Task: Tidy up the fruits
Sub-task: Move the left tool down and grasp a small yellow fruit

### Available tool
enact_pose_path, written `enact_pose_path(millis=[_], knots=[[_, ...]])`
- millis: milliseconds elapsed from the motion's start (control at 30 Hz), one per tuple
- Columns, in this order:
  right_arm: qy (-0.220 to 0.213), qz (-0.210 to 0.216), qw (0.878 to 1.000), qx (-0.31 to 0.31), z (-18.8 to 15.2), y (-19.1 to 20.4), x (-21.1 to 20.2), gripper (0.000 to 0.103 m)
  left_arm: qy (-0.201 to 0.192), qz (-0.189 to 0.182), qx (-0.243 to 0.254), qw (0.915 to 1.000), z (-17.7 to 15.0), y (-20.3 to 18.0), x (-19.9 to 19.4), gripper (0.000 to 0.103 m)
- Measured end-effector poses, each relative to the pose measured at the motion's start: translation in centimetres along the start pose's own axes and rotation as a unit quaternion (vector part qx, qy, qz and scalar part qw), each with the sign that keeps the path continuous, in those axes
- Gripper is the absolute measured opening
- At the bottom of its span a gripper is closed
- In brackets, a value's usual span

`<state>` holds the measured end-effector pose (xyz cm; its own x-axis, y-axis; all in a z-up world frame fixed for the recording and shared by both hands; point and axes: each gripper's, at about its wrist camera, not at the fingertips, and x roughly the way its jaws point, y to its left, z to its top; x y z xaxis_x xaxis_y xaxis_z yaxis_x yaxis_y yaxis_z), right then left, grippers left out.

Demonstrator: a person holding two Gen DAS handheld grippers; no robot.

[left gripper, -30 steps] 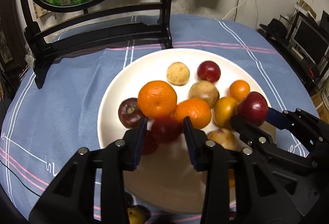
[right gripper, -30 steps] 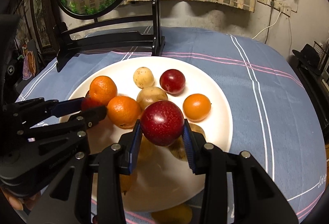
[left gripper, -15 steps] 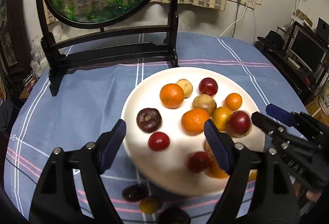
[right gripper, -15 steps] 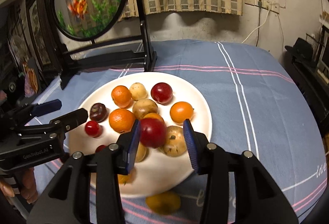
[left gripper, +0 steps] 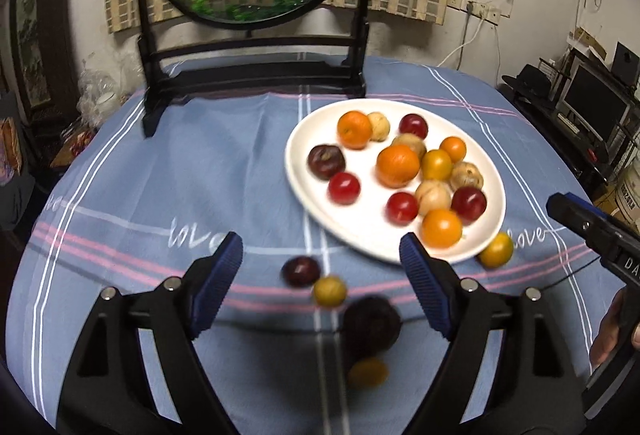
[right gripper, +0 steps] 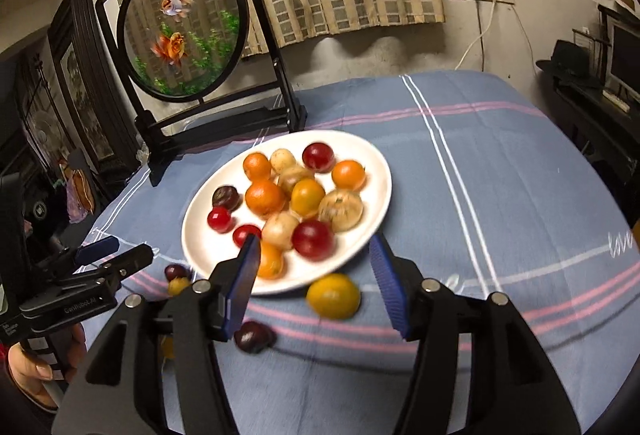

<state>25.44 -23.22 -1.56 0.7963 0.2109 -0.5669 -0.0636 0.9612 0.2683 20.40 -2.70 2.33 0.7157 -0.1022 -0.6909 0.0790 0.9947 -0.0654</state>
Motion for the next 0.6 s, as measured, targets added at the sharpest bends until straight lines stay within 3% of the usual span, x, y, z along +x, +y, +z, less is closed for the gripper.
enact_pose_path(millis=[167,367,600], knots=[[-0.003,0.015,0.999,0.04,-2.2,-0.1,-0.6,0.057,0.009,0.007,-0.008,0.9999,-1.7,1.1,-0.8,0.082],[-0.005,0.003,1.0,0.011,-3.6,1.0,-0.9,0.057,0.011,0.013,-0.004,0.9999,-3.6,1.2,-1.2,0.084],[0.008,0.0,1.0,0.006,-4.1,0.5,0.1,0.057,0.014,0.017,0.052,0.9984,-5.8,-0.6,-0.6,0.084]])
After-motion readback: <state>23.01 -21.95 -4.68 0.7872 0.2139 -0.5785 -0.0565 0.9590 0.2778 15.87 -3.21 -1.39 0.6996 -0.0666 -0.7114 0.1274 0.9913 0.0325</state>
